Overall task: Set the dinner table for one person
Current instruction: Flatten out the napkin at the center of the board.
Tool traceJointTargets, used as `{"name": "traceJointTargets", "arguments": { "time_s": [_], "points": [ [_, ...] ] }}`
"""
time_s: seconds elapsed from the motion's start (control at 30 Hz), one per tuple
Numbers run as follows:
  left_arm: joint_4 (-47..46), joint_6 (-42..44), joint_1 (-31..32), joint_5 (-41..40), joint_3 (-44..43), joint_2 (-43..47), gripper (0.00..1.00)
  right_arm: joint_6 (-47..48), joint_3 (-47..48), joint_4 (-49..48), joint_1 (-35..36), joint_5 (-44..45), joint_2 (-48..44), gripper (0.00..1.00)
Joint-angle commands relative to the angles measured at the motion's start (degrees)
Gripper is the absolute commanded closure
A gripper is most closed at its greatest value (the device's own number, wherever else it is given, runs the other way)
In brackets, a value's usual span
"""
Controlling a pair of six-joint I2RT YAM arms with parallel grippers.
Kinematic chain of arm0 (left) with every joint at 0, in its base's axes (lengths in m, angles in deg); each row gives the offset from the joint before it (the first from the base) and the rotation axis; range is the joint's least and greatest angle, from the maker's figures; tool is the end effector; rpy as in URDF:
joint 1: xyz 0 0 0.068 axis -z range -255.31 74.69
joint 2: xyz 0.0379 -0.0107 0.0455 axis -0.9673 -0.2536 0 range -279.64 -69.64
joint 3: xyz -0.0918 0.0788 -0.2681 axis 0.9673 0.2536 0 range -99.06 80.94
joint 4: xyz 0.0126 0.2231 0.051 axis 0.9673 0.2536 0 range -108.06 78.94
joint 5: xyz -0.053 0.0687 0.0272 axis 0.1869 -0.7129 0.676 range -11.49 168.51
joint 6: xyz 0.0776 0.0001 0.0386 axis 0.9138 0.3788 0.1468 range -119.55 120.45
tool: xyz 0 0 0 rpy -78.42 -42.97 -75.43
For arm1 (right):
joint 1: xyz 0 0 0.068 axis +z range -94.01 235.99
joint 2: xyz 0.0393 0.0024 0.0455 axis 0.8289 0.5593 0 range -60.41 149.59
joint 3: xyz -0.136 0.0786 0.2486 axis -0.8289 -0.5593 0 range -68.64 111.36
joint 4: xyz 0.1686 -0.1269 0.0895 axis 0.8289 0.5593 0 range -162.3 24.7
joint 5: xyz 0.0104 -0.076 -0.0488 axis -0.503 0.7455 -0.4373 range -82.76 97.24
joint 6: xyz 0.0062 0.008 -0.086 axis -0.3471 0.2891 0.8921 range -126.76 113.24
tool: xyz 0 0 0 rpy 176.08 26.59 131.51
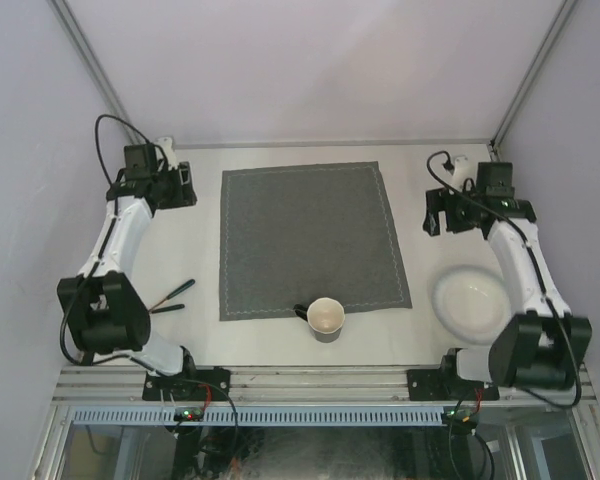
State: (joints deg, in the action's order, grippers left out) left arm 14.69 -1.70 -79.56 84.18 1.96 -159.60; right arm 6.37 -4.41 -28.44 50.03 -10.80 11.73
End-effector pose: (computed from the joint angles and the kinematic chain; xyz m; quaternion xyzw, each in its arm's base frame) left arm 0.3458 0.0182 0.3144 -0.0318 0.9181 -0.0383 0.3933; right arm 0.2409 -0.0013 0.3009 -0.1096 0.9281 0.0925 0.3435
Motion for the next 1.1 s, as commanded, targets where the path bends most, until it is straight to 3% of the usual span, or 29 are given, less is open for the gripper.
{"name": "traceJointTargets", "arguments": {
  "time_s": [0.0, 0.3, 0.6, 0.8, 1.07],
  "points": [
    [-9.01, 2.82, -3.55, -2.01, 5.9, 12.52, 0.33, -1.72, 8.84, -13.48, 4.19, 2.93, 11.91, 0.2],
    [-9.38, 7.25, -7.76, -6.15, 14.39, 25.48, 0.31, -7.96, 42.34, -13.56, 7.31, 4.37, 42.89, 0.21],
    [-10.48, 7.32, -8.54, -4.2, 21.55, 31.96, 0.28, -8.73, 81.0, -1.0, 9.7, 3.56, 72.91, 0.2],
    [-8.33, 8.44, -8.75, -4.51, 21.84, 34.38, 0.29, -7.73, 74.1, -3.92, 11.03, 0.69, 71.98, 0.19],
    [-7.23, 9.0, -8.82, -4.36, 23.16, 35.86, 0.28, -7.31, 74.52, -2.0, 11.57, -0.94, 72.89, 0.21]
  ]
}}
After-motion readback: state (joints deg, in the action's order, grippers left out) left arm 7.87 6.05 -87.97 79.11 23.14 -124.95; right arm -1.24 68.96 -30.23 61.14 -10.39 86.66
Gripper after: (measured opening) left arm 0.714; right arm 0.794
